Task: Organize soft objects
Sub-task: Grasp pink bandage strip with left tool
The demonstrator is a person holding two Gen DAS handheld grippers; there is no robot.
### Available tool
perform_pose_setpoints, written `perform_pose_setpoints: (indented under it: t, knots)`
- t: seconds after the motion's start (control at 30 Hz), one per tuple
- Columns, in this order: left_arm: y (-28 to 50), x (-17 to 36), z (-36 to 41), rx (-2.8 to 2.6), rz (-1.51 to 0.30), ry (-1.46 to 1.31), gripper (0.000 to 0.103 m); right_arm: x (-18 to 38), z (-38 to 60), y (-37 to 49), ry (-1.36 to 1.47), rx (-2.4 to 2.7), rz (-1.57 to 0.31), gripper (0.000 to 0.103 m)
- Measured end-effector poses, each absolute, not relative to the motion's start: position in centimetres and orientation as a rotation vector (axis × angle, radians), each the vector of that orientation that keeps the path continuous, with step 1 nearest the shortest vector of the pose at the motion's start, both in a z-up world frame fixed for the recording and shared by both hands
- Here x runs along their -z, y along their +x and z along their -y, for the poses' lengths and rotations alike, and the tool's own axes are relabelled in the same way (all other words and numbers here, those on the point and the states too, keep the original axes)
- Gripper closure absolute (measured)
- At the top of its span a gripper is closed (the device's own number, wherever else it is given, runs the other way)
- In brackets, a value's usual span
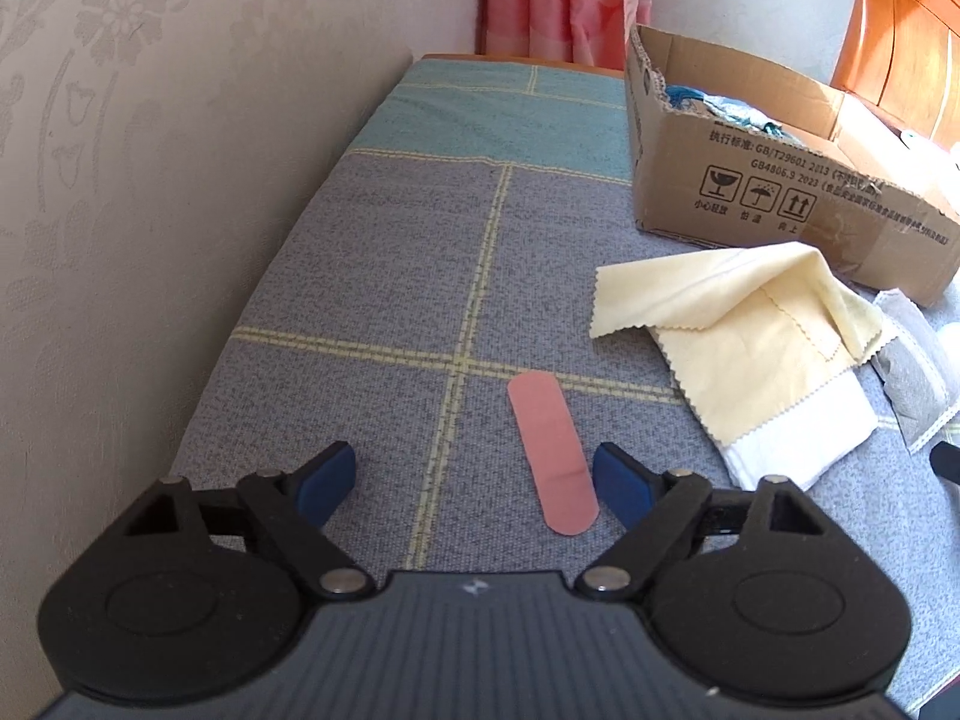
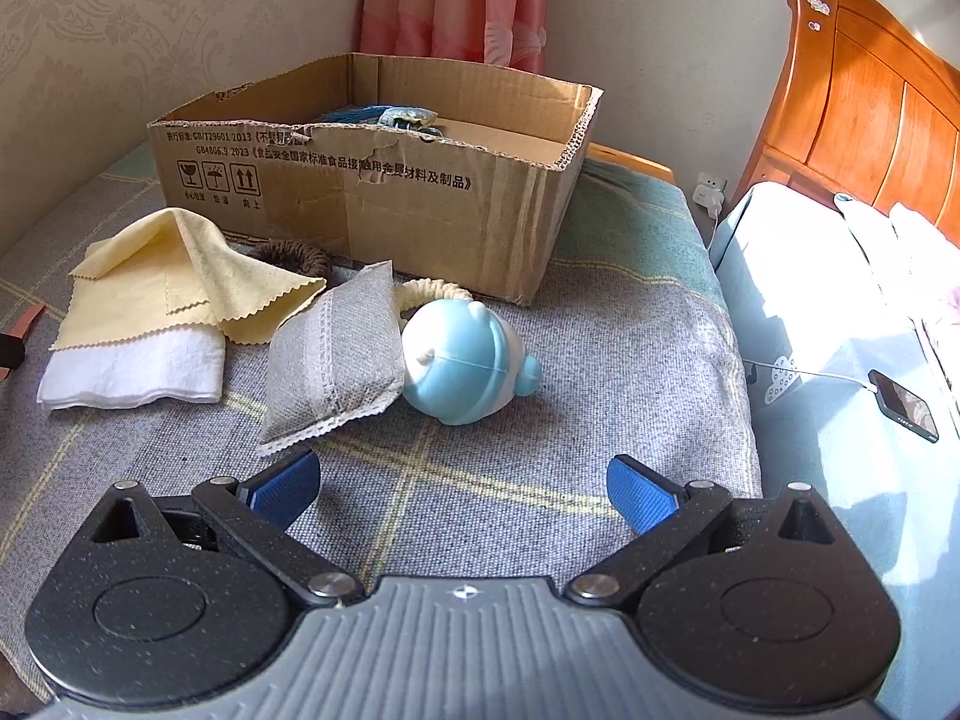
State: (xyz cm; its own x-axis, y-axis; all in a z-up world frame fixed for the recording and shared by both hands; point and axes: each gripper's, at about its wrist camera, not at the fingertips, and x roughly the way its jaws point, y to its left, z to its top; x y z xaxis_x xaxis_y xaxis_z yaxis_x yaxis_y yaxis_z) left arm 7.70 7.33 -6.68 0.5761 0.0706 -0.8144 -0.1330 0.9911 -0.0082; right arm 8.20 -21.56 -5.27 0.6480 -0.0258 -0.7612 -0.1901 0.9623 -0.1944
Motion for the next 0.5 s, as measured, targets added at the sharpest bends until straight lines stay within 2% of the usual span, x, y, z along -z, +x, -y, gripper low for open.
perform_pose_setpoints:
  t: [0.03, 0.1, 0.17, 0.43, 0.5]
  knots:
    - [7.7, 6.5, -7.0, -0.105, -0.944, -0.069, 0.035, 5.5, 21.6, 8.1, -0.263, -0.096, -0.858, 0.0]
    - [7.7, 6.2, -6.3, -0.08, -0.939, -0.057, 0.059, 5.6, 21.7, 8.0, -0.25, -0.107, -0.856, 0.0]
    - [7.8, 6.1, -5.6, -0.042, -0.934, -0.042, 0.07, 5.6, 21.8, 8.1, -0.233, -0.109, -0.858, 0.0]
    - [8.9, 6.3, -4.1, 0.049, -0.909, 0.009, 0.071, 5.8, 22.1, 8.0, -0.209, -0.118, -0.85, 0.0]
    - [9.0, 6.3, -4.0, 0.055, -0.909, 0.011, 0.078, 5.8, 22.1, 8.0, -0.208, -0.12, -0.848, 0.0]
